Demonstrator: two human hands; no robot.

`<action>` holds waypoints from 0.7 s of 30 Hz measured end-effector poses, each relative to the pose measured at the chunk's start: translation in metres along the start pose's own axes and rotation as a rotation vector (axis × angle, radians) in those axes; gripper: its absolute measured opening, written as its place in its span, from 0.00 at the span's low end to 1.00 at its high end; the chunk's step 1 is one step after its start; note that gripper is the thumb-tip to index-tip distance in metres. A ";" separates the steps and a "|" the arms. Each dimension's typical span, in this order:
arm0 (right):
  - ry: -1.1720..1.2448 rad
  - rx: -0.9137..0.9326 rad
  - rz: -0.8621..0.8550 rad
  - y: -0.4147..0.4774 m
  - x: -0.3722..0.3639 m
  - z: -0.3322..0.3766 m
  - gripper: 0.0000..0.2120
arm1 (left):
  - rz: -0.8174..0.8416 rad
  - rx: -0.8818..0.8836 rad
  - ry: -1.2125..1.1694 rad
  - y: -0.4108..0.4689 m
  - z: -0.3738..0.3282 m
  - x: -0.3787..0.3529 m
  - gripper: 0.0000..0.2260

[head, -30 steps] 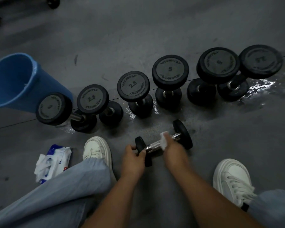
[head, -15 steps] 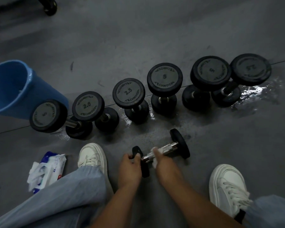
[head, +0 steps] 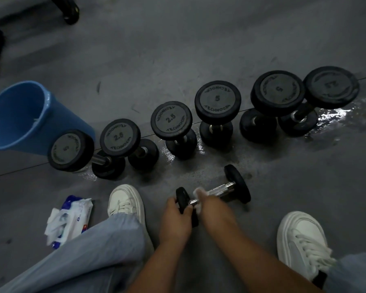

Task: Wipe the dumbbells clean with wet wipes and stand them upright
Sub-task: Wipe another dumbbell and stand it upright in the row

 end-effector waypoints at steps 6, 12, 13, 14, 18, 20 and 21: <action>-0.421 0.136 -0.096 -0.003 0.015 -0.003 0.22 | -0.042 0.002 -0.004 0.010 -0.007 0.006 0.06; -0.243 0.018 -0.140 0.023 0.032 -0.012 0.21 | -0.032 -0.051 -0.148 0.013 -0.011 0.008 0.17; -0.358 0.063 -0.175 0.022 0.041 -0.007 0.23 | -0.011 -0.059 -0.153 0.010 -0.010 0.004 0.19; -0.459 0.091 -0.168 0.020 0.036 -0.002 0.23 | -0.005 -0.070 -0.146 0.007 -0.008 0.001 0.23; -0.236 0.165 0.040 0.010 -0.006 0.026 0.25 | -0.020 -0.090 -0.159 0.014 -0.005 0.001 0.23; -0.258 0.104 -0.096 0.022 0.024 0.019 0.19 | -0.037 -0.093 -0.203 0.023 -0.005 0.005 0.21; -0.347 0.087 -0.167 0.027 0.041 0.013 0.18 | -0.056 -0.092 -0.236 0.027 -0.007 0.008 0.22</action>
Point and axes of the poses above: each hand's wrist, its own y-axis towards the middle knuckle, its own x-axis out of the back of the hand, z = x × y, the point moved 10 cm from there along y, towards the middle knuckle, and after that the axes turned 9 degrees about -y, right-handed, at the moved point
